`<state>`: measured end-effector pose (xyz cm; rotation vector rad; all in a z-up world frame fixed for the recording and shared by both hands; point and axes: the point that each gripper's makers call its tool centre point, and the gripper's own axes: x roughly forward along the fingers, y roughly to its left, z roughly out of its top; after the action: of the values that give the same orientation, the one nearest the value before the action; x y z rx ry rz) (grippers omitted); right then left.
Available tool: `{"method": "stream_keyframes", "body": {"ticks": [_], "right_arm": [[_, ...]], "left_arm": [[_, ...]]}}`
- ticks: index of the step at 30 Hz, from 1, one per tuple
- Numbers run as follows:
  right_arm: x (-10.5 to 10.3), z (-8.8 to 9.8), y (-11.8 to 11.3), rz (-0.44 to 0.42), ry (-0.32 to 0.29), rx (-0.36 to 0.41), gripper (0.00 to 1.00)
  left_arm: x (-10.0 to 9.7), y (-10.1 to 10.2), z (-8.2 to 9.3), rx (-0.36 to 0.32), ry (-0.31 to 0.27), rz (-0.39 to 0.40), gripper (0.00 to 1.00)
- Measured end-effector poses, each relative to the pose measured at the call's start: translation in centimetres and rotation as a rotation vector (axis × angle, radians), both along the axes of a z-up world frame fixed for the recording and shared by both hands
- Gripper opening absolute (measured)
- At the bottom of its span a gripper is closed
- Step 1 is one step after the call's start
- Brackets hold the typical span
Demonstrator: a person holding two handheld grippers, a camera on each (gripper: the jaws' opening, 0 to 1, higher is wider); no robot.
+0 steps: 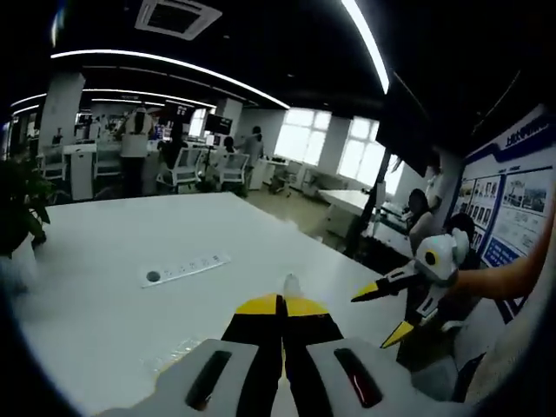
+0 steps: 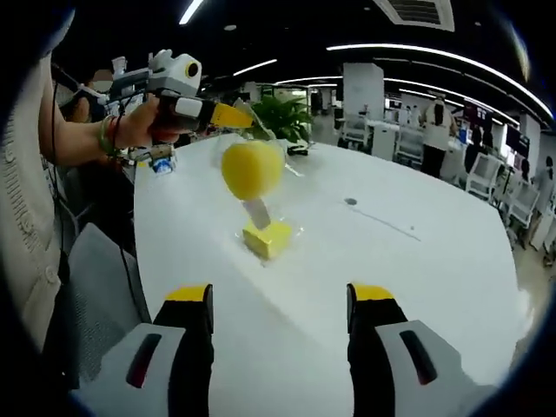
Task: Compare the silicone blocks by pressing each to a similar depth, holding the contact briefly, and releasing to observe deformation and rebound differences across the visible hardness samples.
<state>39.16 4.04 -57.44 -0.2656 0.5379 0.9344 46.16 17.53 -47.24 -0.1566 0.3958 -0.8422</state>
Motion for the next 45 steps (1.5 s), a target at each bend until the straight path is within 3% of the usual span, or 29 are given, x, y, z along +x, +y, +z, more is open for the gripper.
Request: {"method": "stream_keyframes", "body": {"ticks": [7,18,24,28,45], "right_arm": [[2.4,1.1,0.8,0.123,-0.039,-0.087,0.57],[5.8,3.2,5.1,0.359,-0.092,-0.193,0.56],[6.4,3.1,7.4,0.451,-0.098,-0.215,0.56],[6.1,2.7,8.8,0.521,-0.063,-0.227,0.55],[5.8,1.9,13.9,0.689,-0.07,-0.246,0.49]], "left_arm": [[-0.2,0.2,0.3,0.018,-0.008,-0.025,0.0],[-0.2,-0.1,0.1,0.033,-0.005,-0.055,0.0],[-0.2,-0.4,-0.2,0.037,0.002,-0.064,0.0],[-0.1,-0.5,-0.3,0.042,0.003,-0.071,0.0],[-0.4,-2.1,0.0,0.056,-0.012,-0.117,0.0]]}}
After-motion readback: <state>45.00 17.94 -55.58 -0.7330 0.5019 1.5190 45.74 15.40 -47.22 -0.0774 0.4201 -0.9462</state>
